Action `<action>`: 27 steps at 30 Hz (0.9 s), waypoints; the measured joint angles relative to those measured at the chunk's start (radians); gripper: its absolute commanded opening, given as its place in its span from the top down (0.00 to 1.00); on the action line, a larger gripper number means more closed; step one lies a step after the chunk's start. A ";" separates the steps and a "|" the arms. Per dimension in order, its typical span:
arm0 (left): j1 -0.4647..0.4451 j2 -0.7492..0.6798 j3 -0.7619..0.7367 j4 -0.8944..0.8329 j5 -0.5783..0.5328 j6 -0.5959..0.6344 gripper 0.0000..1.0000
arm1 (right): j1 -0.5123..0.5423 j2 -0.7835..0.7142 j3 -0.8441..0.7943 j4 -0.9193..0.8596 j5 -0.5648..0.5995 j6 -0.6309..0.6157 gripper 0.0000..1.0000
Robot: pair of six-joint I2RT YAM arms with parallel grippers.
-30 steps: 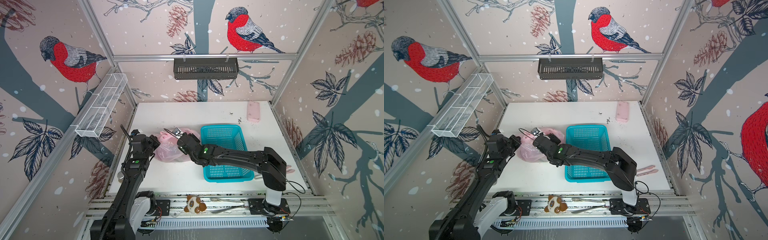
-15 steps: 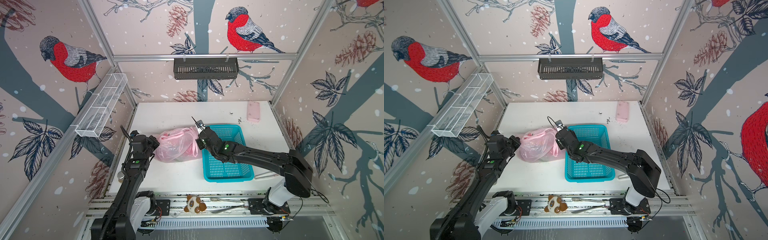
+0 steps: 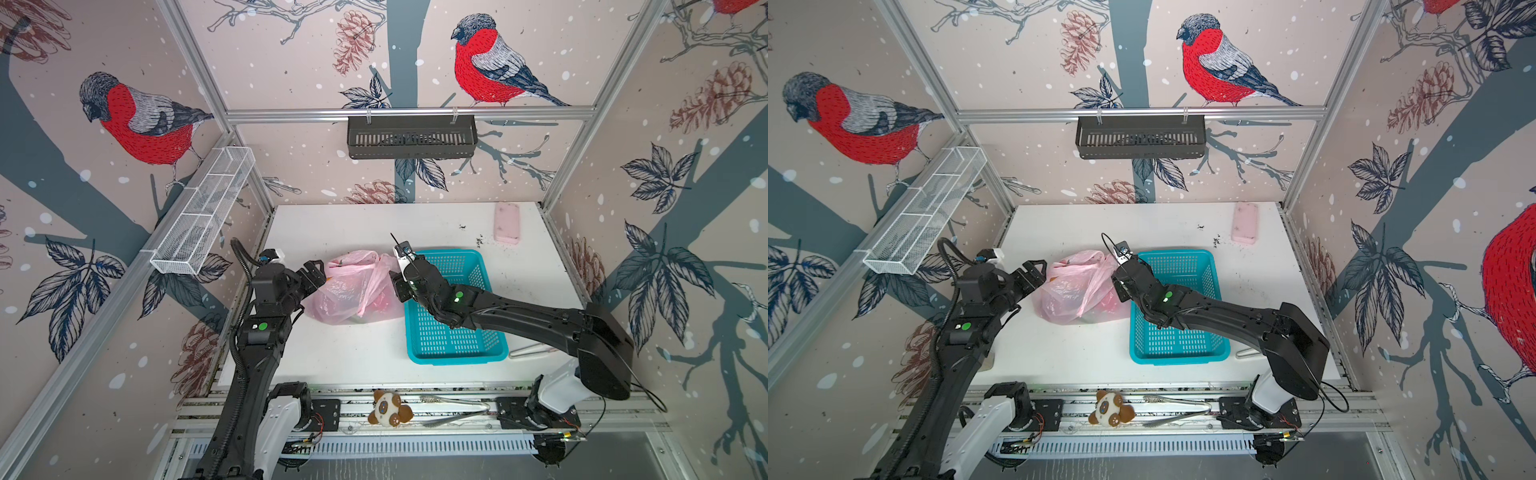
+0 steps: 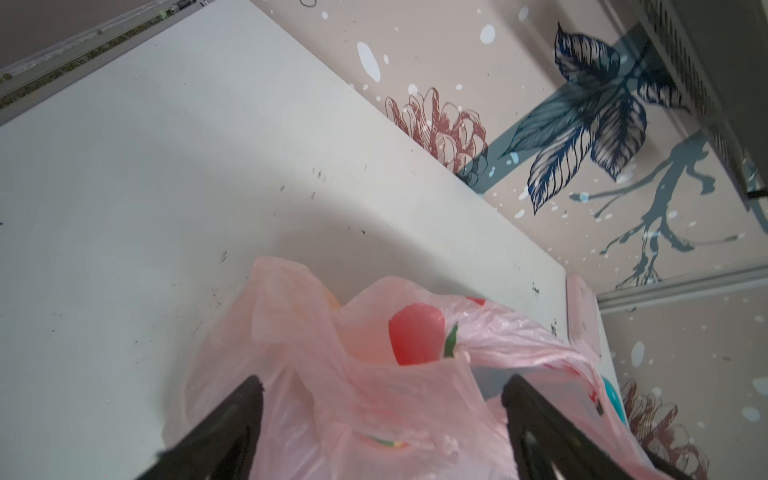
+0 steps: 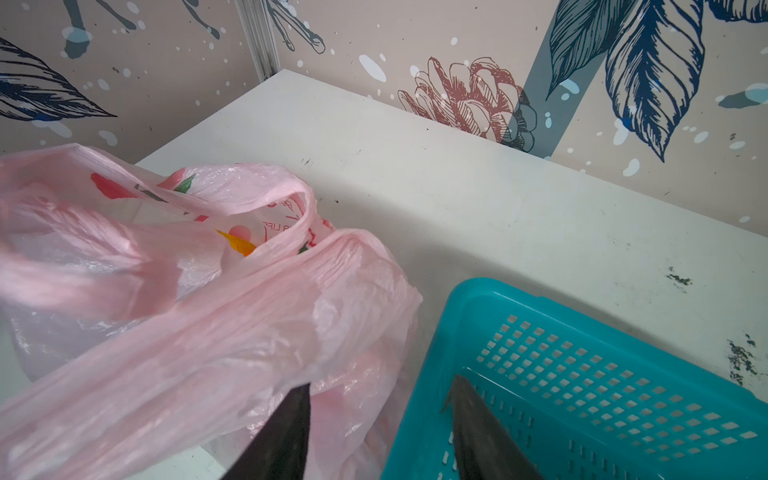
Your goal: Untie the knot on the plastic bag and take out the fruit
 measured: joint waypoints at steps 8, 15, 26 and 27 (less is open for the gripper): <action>-0.190 0.106 0.231 -0.284 -0.127 0.192 0.04 | -0.022 -0.051 -0.042 0.007 -0.004 0.006 0.39; -0.384 0.153 0.304 -0.436 -0.315 0.253 0.04 | -0.050 -0.127 -0.104 0.030 -0.003 0.021 0.33; -0.591 0.277 0.294 -0.481 -0.571 0.235 0.04 | -0.089 -0.239 -0.198 0.052 -0.007 0.026 0.31; -0.593 0.288 0.292 -0.473 -0.587 0.235 0.04 | -0.092 -0.248 -0.206 0.053 -0.011 0.028 0.31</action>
